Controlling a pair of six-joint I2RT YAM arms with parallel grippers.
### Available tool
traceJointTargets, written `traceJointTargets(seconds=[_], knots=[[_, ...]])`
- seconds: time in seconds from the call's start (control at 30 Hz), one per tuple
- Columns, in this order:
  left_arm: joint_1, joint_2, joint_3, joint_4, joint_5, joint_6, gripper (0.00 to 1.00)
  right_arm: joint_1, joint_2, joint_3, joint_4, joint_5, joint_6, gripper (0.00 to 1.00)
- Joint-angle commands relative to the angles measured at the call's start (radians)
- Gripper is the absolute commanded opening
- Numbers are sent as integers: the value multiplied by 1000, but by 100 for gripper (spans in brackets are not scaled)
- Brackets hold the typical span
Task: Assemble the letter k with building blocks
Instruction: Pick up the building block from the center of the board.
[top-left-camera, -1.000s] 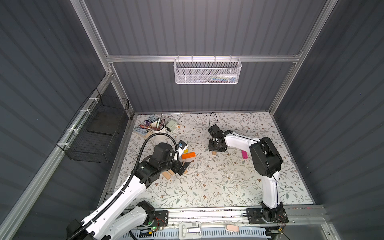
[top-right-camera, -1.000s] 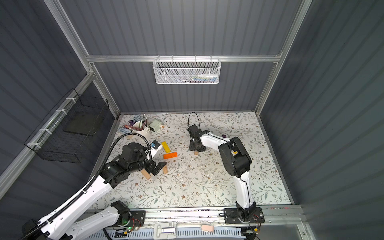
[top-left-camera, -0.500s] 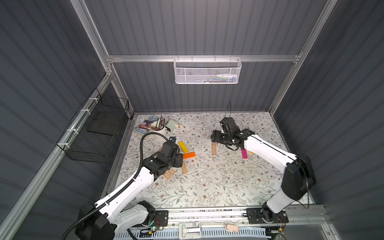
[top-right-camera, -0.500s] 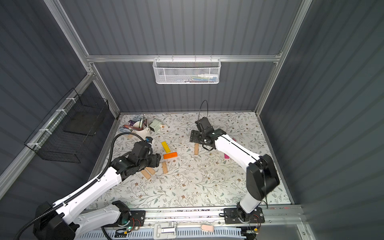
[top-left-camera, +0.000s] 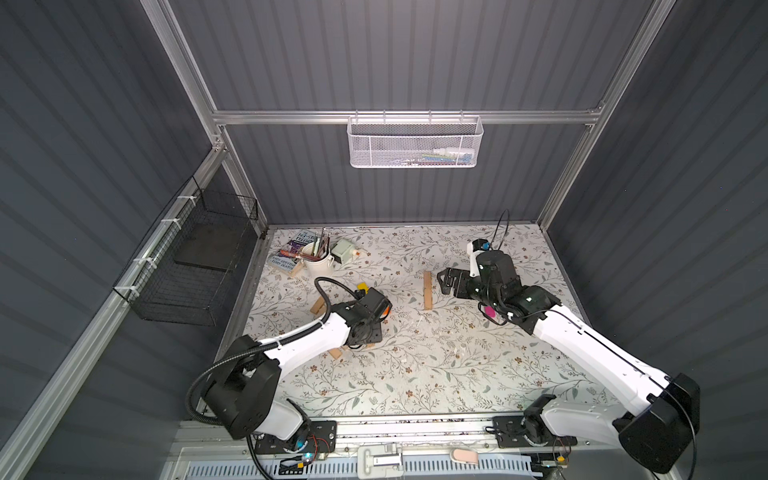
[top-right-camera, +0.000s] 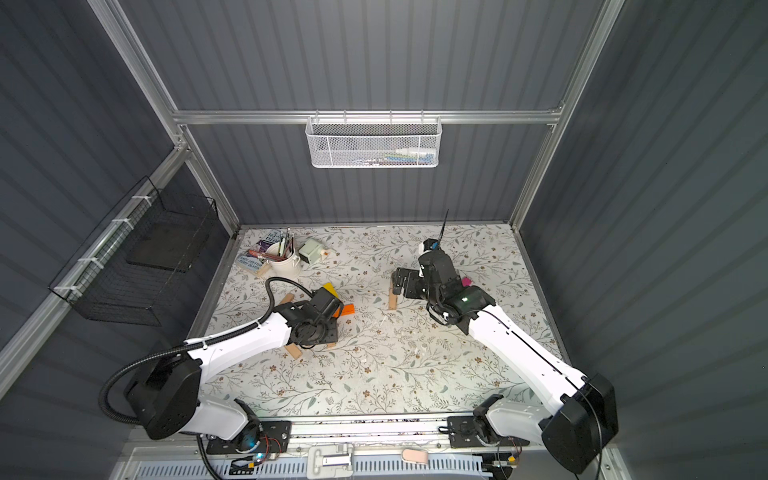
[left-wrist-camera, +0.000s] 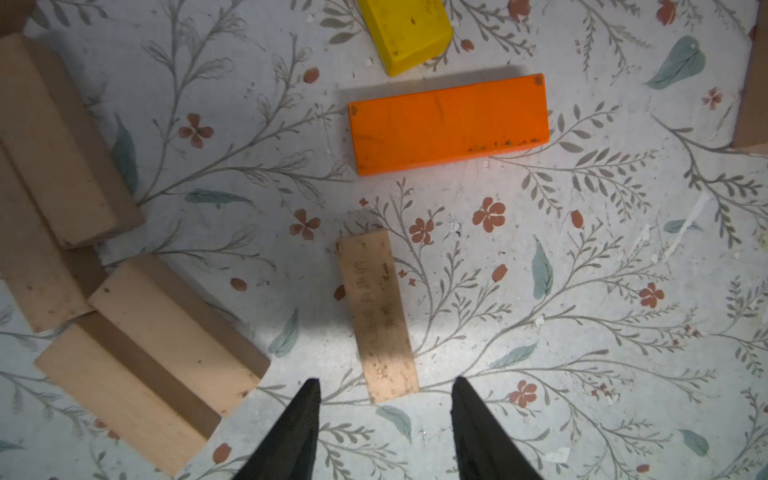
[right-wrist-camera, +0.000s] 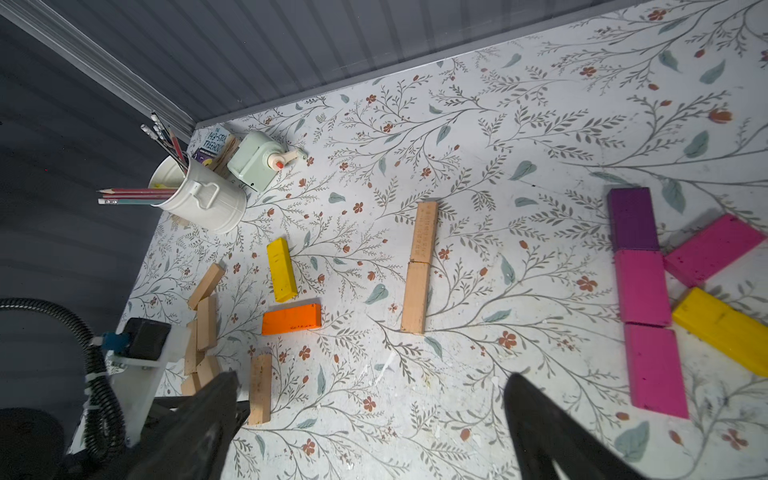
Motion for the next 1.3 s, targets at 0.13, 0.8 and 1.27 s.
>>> traceJointTargets(seconds=[0.13, 0.8, 1.27], knots=[[-5, 85, 40, 23, -39, -14, 49, -4, -22, -9, -49, 24, -29, 99], [-3, 134, -9, 56, -61, -43, 41, -4, -48, 9, -70, 12, -15, 99], [-7, 102, -22, 67, -34, -50, 19, -5, -66, 12, -86, 10, -4, 99]])
